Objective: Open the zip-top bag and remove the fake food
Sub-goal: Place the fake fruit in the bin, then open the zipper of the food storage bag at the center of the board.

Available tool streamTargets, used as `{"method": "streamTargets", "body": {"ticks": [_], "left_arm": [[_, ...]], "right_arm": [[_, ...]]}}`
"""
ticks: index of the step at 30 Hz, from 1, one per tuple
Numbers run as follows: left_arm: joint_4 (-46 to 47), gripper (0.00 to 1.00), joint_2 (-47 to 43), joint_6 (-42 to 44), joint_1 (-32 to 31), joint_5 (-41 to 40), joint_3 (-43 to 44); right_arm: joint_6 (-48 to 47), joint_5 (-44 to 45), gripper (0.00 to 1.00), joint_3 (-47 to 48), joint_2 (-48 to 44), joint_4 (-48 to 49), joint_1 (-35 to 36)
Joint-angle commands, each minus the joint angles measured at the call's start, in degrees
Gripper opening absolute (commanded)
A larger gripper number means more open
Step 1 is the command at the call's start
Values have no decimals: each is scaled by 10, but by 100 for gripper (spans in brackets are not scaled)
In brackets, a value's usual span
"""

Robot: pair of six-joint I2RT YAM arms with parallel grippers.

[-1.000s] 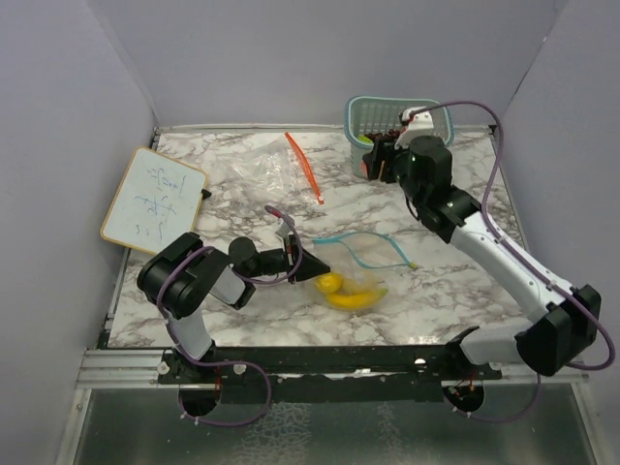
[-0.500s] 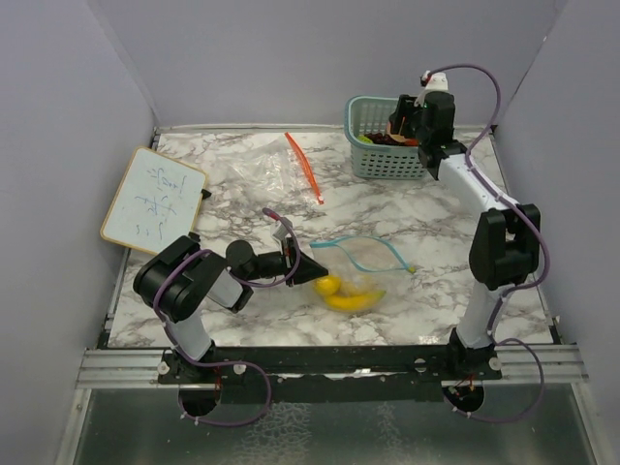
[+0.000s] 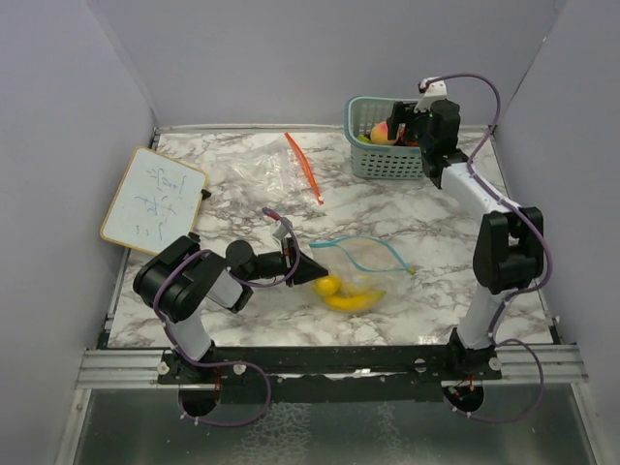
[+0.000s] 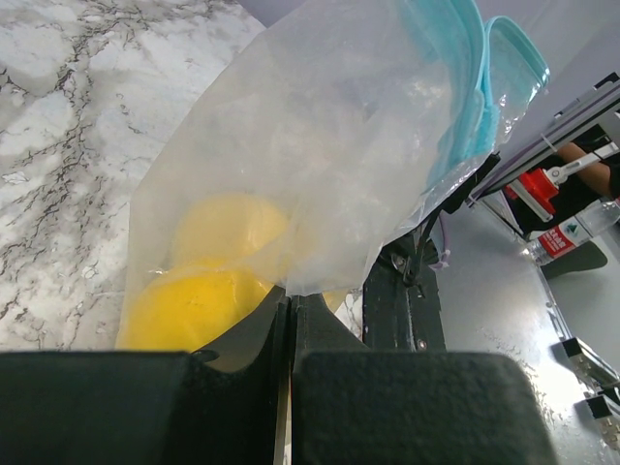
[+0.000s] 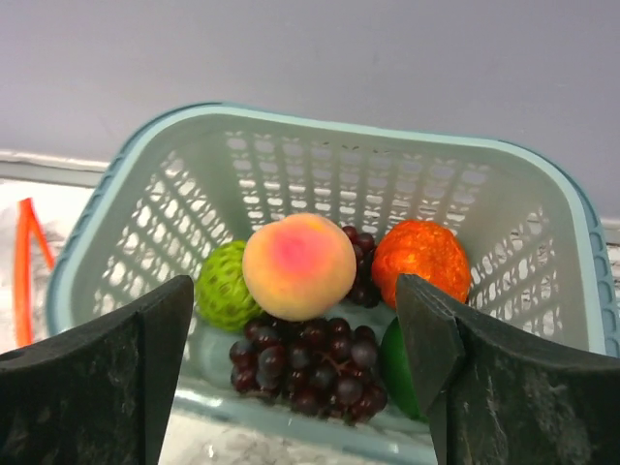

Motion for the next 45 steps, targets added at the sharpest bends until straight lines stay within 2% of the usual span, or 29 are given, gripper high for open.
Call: {"method": "streamTargets", "body": {"ticks": [1,4,7,10,14,19,22,25,36,42,45], "left_arm": [[131,0,0,-1,-4,4,5],[131,0,6,-2,-4,7,10],[131,0,12,-3,-4,9,17],[131,0,16,-1,-3,11,23],[130,0,25,-3,-2,19,35],[131,0,34,-6,2,26,48],[131,0,35,-10,3,29,52],[130,0,38,-14,3,29,57],[101,0,61,-24,3,30,85],[22,0,54,10,4,28,102],[8,0,49,18,4,27,105]], "right_arm": [[4,-64,77,-81,-121,53,3],[51,-138,66,-184,-218,78,7],[94,-199,62,-291,-319,95,17],[121,-250,56,-368,-403,69,41],[125,-272,50,-444,-498,-10,84],[156,-302,21,-510,-582,-68,106],[156,-307,12,-528,-592,-114,107],[149,-325,12,-536,-581,-148,106],[132,-363,15,-552,-551,-165,108],[135,-327,16,-531,-638,-174,107],[112,-348,17,-501,-620,-206,108]]}}
